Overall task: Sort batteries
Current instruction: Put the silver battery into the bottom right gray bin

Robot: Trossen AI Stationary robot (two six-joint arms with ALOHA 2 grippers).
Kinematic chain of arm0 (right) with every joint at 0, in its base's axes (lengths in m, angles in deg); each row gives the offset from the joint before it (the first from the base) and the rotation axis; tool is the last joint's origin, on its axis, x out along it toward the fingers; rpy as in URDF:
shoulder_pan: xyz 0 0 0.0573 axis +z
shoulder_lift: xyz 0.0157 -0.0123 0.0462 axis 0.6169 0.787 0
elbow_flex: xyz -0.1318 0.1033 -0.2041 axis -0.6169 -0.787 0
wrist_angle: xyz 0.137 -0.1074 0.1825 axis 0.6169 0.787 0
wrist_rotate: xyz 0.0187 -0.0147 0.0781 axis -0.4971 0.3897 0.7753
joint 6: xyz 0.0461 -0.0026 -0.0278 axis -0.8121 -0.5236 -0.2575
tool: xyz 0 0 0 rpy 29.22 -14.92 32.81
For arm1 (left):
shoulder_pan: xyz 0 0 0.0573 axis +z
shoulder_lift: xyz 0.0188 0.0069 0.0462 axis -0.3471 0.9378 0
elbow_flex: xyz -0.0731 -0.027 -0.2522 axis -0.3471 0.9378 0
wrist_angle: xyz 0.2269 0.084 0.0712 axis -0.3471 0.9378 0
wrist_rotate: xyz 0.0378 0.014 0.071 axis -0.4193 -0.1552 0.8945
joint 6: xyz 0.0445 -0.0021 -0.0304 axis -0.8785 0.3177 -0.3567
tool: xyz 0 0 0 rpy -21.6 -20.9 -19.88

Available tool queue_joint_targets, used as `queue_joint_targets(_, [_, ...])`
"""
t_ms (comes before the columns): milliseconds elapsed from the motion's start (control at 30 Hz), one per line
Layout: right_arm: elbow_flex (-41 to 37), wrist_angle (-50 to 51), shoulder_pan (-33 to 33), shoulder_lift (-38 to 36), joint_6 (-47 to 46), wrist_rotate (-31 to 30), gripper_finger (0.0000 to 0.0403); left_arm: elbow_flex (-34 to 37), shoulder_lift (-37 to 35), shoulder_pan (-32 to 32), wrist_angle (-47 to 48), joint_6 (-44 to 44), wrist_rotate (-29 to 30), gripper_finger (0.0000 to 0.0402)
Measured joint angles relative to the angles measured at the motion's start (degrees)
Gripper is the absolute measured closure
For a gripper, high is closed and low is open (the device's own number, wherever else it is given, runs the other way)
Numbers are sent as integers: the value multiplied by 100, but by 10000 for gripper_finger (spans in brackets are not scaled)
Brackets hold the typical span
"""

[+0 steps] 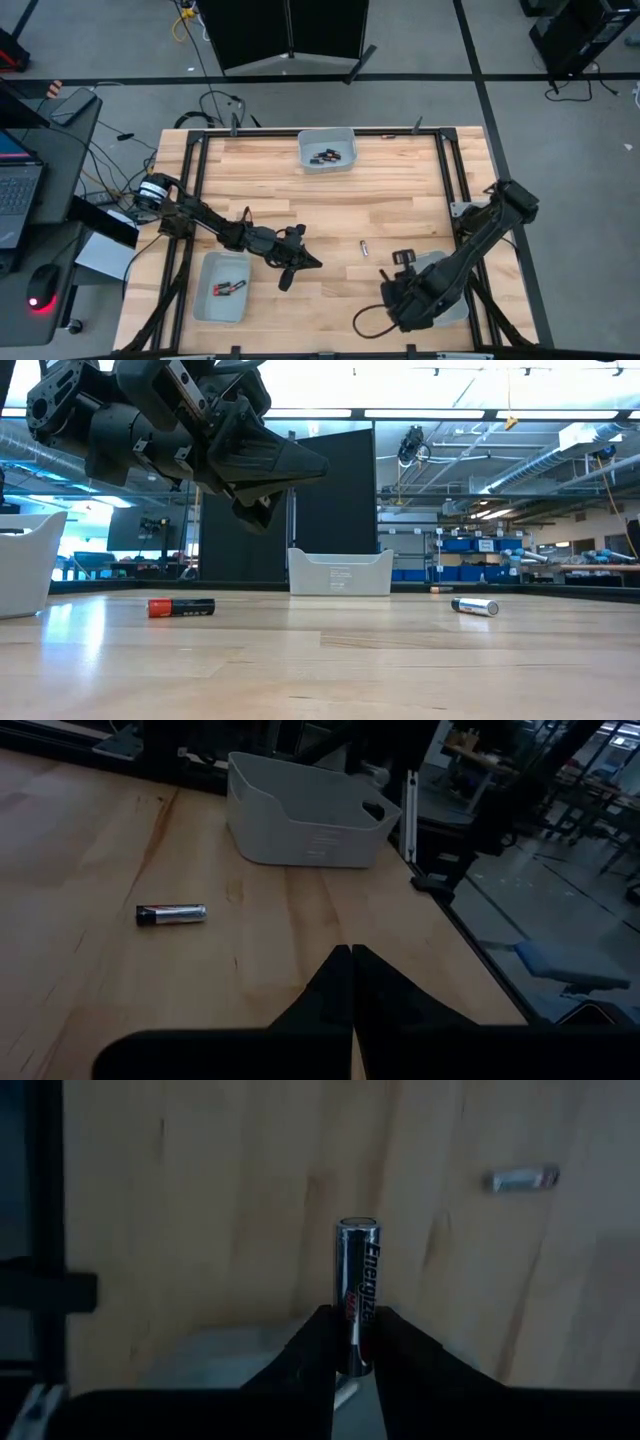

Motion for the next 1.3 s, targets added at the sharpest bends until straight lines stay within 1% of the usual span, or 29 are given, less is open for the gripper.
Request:
queue_joint_targets(100, [-211,202,-67,-246,-388,286,345,0,0,0,0,-29,37,396])
queue_joint_targets(233, [-600,228,-66,-602,-875,567,345,0,0,0,0,-106,75,396])
queue_joint_targets(433, [-1415,147,55,-1231,-1775,786,345,0,0,0,0,-109,73,396])
queue_joint_targets(667, [-2749,-904,198,-2001,-2540,1154,345,0,0,0,0,-109,73,396])
queue_joint_targets(800, [-3248,-1261,258,-2273,-2823,1174,345,0,0,0,-2,-109,73,396])
queue_joint_targets(933, [-3452,-1423,299,-2403,-2975,1178,345,0,0,2,-3,-107,95,396])
queue_joint_targets(1133, [-3471,-1890,283,-2384,-3220,1214,345,0,0,9,-15,-107,99,396])
queue_joint_targets(1200, [-3525,-2204,263,-2372,-3446,1216,345,0,0,14,-8,-107,99,396])
queue_joint_targets(1300, [-3861,-2963,213,-2366,-3888,1203,345,0,-48,47,224,-108,99,396])
